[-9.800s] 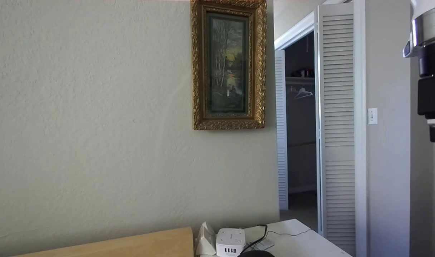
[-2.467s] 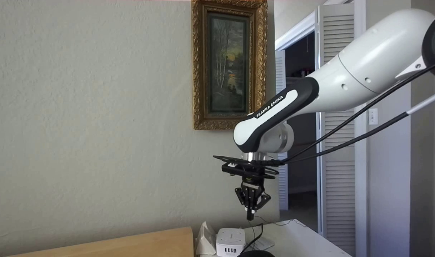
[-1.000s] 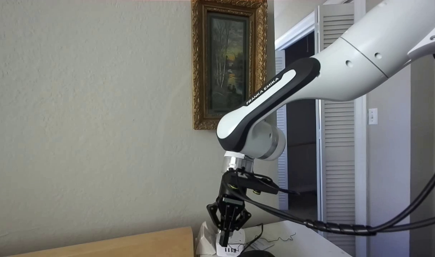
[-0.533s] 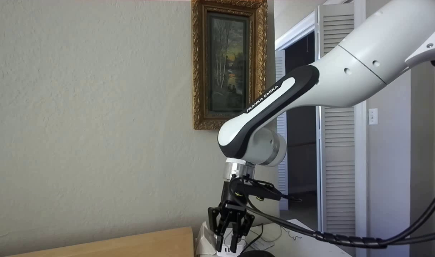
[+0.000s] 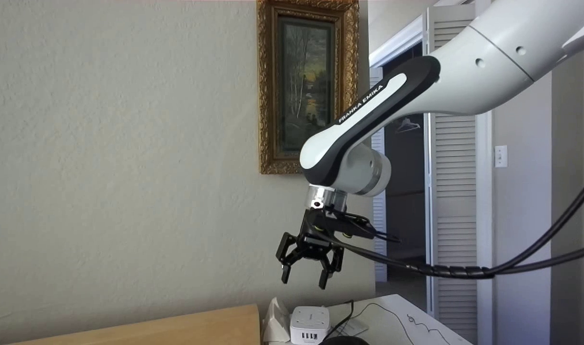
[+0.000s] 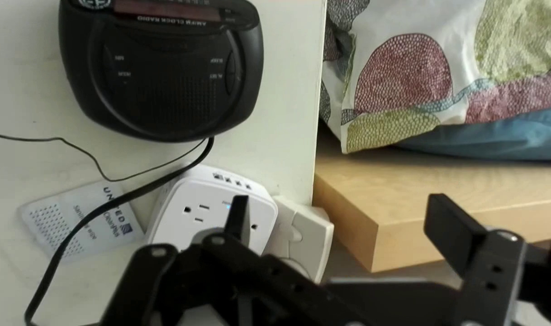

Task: Move the cable on the cabinet

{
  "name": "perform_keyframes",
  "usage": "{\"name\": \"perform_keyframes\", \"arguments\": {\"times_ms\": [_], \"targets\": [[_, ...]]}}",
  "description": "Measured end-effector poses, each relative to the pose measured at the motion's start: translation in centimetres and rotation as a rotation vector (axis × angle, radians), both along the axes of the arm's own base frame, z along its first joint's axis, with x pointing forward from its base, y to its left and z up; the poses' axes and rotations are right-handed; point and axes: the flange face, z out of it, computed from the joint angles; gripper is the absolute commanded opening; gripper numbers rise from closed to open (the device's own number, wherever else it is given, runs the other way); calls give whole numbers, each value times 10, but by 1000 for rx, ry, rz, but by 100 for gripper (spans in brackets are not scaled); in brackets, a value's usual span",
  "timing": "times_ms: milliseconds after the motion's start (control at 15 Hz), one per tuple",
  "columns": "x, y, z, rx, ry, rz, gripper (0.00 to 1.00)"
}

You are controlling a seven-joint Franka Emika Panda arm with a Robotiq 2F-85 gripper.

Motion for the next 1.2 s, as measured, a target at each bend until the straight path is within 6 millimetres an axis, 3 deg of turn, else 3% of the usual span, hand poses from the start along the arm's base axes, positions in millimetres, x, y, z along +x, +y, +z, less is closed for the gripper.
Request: {"name": "perform_keyframes", "arguments": {"times_ms": [667, 1200], "targets": [[-22, -46, 69, -242, -29, -435, 100], [-54, -84, 83, -507, 166, -675, 100]]}}
